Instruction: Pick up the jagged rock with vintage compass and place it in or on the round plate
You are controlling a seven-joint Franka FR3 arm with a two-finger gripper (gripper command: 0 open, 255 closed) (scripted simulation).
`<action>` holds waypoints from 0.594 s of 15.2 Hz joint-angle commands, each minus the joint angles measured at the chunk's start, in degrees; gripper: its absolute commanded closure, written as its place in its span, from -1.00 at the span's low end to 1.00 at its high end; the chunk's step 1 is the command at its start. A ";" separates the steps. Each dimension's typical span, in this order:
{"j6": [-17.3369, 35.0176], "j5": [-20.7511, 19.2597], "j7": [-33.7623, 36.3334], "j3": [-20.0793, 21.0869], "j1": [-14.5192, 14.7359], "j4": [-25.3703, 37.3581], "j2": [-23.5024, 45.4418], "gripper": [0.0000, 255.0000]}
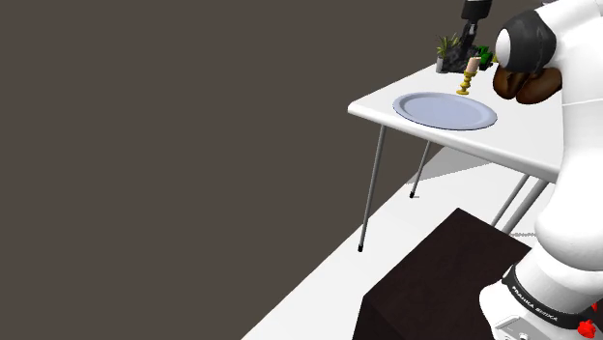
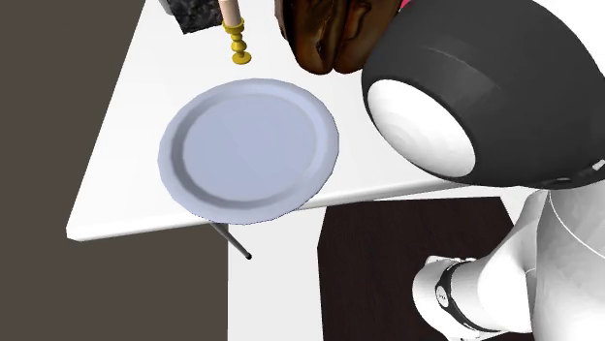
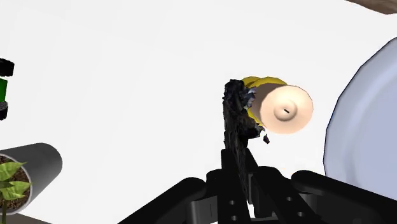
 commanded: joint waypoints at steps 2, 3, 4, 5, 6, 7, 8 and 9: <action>-3.55 0.86 0.13 0.34 -1.80 5.30 1.60 1.00; -5.02 1.31 0.22 0.54 -2.70 7.74 2.48 1.00; -6.65 1.84 0.35 0.80 -3.76 10.53 3.52 1.00; -7.53 2.13 0.44 0.97 -4.38 12.10 4.13 1.00; -4.26 -0.13 0.69 -0.14 -0.11 3.72 -0.70 1.00; -1.99 -2.00 1.31 -1.05 3.34 -2.39 -4.52 1.00; -0.19 -3.83 2.21 -1.64 6.31 -7.45 -7.93 1.00; 1.29 -5.64 3.31 -2.05 8.99 -11.83 -11.11 1.00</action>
